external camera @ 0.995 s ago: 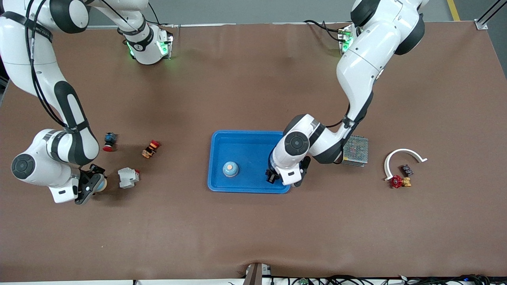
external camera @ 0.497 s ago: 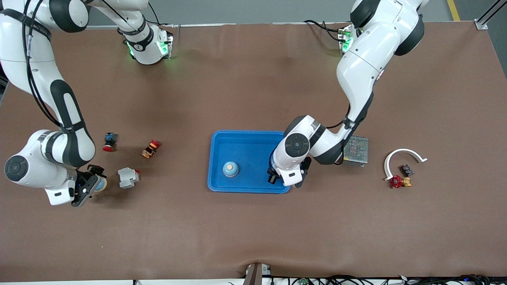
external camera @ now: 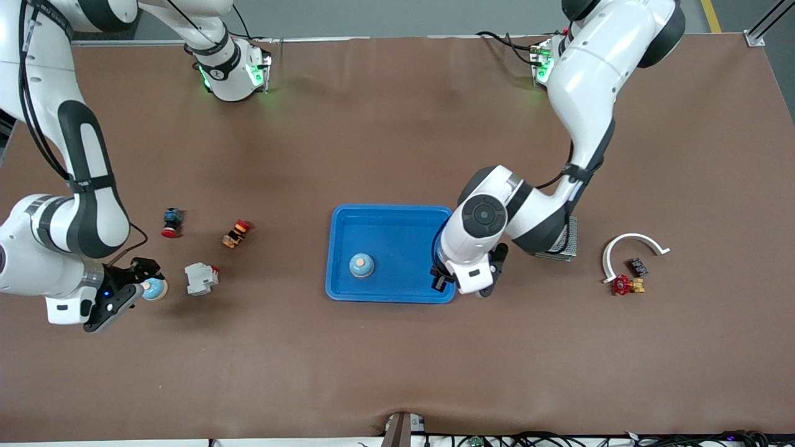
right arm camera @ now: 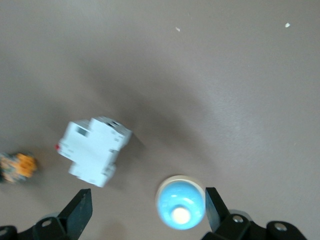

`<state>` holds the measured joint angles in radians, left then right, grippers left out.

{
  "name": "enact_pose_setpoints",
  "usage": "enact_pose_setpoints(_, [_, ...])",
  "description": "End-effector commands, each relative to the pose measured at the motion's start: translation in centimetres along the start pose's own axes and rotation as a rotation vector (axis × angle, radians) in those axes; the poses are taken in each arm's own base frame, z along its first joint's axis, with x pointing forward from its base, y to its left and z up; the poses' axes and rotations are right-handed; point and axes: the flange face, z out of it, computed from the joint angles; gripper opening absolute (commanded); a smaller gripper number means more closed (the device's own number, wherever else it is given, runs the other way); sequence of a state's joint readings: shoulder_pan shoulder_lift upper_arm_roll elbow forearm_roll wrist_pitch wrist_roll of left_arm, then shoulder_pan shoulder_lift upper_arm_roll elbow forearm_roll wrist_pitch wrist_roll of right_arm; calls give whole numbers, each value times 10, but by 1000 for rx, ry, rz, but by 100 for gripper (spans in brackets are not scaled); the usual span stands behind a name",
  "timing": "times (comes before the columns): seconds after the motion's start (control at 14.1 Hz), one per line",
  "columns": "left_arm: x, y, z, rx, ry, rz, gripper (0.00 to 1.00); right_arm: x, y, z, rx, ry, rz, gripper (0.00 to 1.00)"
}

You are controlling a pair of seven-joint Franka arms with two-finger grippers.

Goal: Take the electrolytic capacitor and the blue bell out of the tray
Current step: 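Grasp the second capacitor with the left gripper while the right gripper releases, then carry the capacitor with the left gripper while the right gripper reaches the bell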

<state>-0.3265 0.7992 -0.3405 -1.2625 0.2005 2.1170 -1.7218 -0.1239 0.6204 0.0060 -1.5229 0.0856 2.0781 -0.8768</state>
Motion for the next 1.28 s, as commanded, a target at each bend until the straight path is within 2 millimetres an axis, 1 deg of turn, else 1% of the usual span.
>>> enact_pose_setpoints(0.0, [11, -9, -54, 11, 27, 99, 0, 19, -32, -29, 11, 0, 134, 100])
enact_pose_setpoints(0.07, [28, -13, -69, 23, 34, 110, 0, 28, -43, -37, 9, 0, 180, 100])
enact_pose_setpoints(0.14, [37, -17, -83, 48, 40, 139, 0, 39, -58, -43, 10, -3, 234, 100])
enact_pose_setpoints(0.21, [42, -23, -91, 82, 45, 178, 0, 49, -73, -49, 11, -9, 285, 100])
enact_pose_setpoints(0.28, [52, -28, -104, 97, 52, 191, 0, 58, -87, -54, 12, -11, 337, 100])
enact_pose_setpoints(0.43, [79, -47, -118, 154, 59, 251, 0, 77, -111, -53, 10, -15, 435, 100])
enact_pose_setpoints(0.5, [89, -58, -126, 166, 48, 299, 0, 86, -124, -54, 8, -13, 490, 100])
enact_pose_setpoints(0.57, [110, -69, -131, 172, 34, 300, 0, 96, -137, -55, 7, -9, 555, 100])
enact_pose_setpoints(0.64, [125, -79, -139, 174, 25, 312, 0, 108, -153, -53, 4, -5, 620, 100])
enact_pose_setpoints(0.71, [134, -89, -142, 184, 21, 339, 0, 119, -168, -53, 2, 0, 685, 100])
enact_pose_setpoints(0.85, [164, -115, -150, 209, 24, 383, 0, 140, -197, -56, -1, 12, 793, 100])
enact_pose_setpoints(0.99, [189, -140, -155, 233, 26, 424, 0, 156, -220, -53, -5, 34, 868, 100])
enact_pose_setpoints(1.07, [200, -153, -158, 246, 23, 449, 0, 166, -231, -50, -4, 63, 891, 100])
enact_pose_setpoints(1.14, [217, -166, -161, 254, 21, 460, 0, 176, -243, -42, -5, 84, 911, 100])
enact_pose_setpoints(1.21, [231, -179, -161, 266, 15, 479, 0, 185, -253, -30, -3, 100, 937, 100])
